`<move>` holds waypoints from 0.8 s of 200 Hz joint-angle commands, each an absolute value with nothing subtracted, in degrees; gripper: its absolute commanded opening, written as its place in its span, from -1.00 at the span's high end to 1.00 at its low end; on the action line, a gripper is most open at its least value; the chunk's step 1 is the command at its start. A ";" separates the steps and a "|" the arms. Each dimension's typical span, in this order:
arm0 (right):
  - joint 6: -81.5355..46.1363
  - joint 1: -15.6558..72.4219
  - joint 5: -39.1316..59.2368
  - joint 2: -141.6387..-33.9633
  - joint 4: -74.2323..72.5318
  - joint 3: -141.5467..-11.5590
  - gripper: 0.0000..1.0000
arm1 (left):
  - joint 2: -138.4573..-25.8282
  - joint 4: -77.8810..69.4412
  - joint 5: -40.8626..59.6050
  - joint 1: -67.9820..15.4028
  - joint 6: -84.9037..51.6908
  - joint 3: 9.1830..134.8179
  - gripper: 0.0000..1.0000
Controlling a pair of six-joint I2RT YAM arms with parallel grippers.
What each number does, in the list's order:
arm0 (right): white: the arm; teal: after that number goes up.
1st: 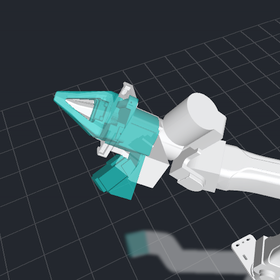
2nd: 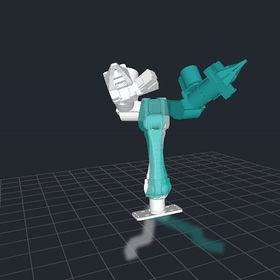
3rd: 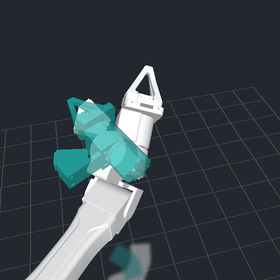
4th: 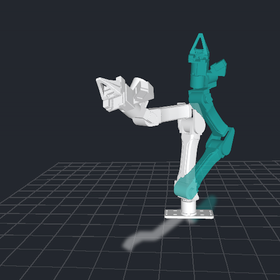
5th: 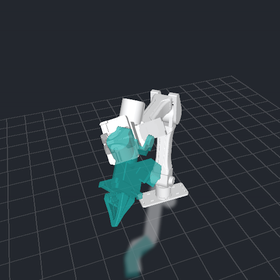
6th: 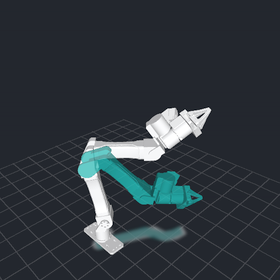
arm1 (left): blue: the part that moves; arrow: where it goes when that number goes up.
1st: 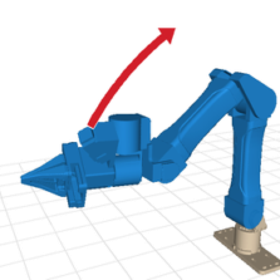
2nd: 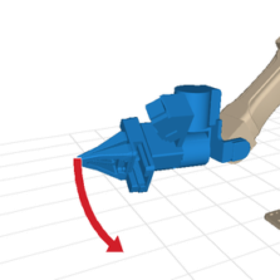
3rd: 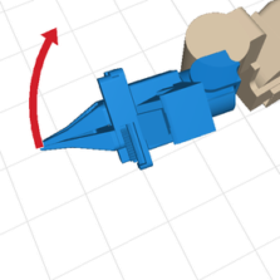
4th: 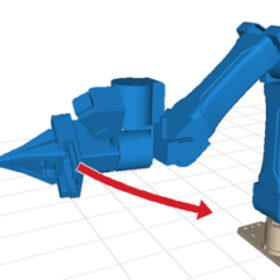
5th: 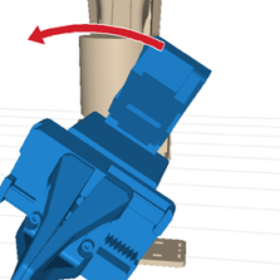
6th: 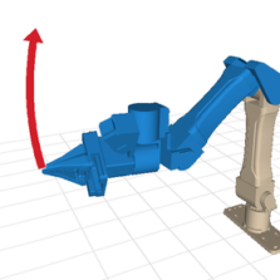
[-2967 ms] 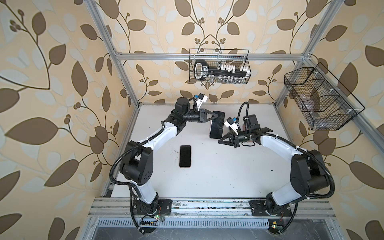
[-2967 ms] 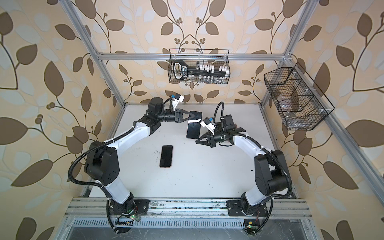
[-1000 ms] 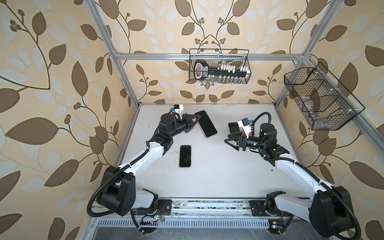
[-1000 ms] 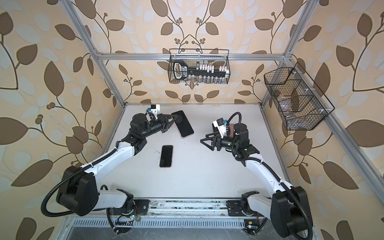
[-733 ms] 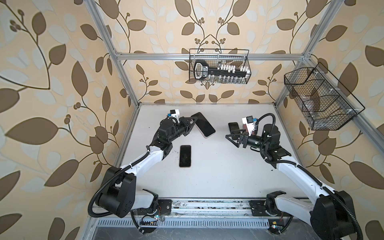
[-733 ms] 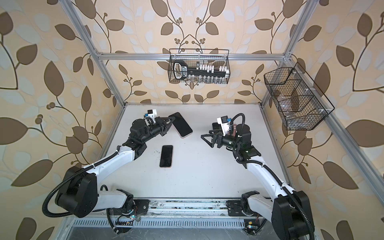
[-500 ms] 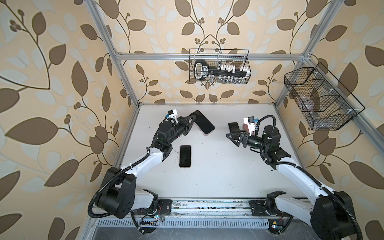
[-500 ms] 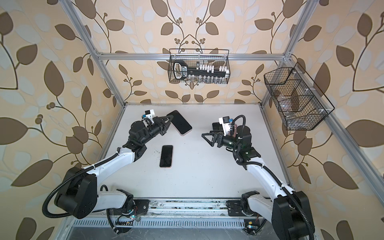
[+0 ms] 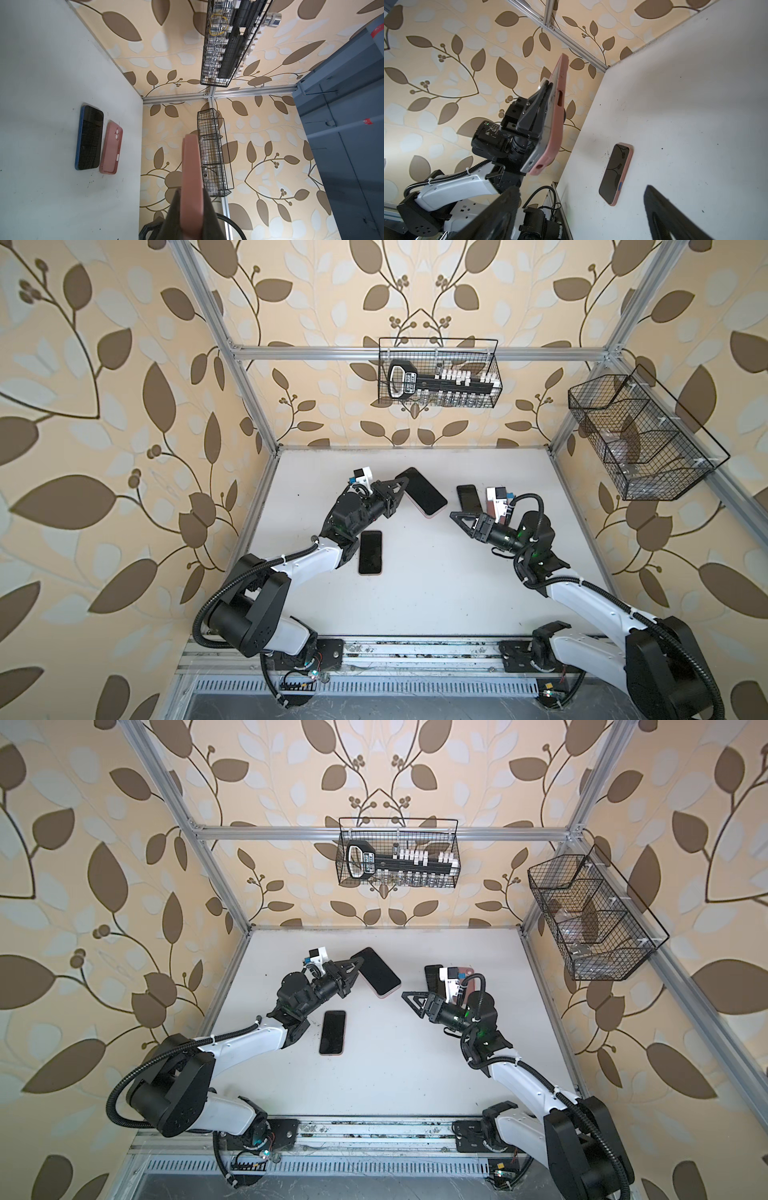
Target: Take the phone out of the phone case
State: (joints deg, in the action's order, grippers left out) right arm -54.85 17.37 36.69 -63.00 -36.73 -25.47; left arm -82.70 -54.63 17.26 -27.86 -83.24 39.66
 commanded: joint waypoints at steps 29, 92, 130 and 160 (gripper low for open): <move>-57.70 18.08 34.78 -63.39 -41.67 -25.23 -0.84 | -85.21 -65.80 15.48 -29.56 -85.54 43.88 1.00; -57.73 17.92 34.27 -64.34 -42.67 -24.24 -0.82 | -85.34 -65.54 15.56 -30.13 -85.15 44.92 1.00; -57.62 17.63 34.17 -65.68 -43.23 -23.90 -0.82 | -85.61 -65.83 15.65 -30.60 -85.25 45.36 1.00; -57.98 17.32 34.78 -67.52 -44.80 -24.20 -0.81 | -85.34 -65.74 15.64 -30.88 -85.18 45.44 1.00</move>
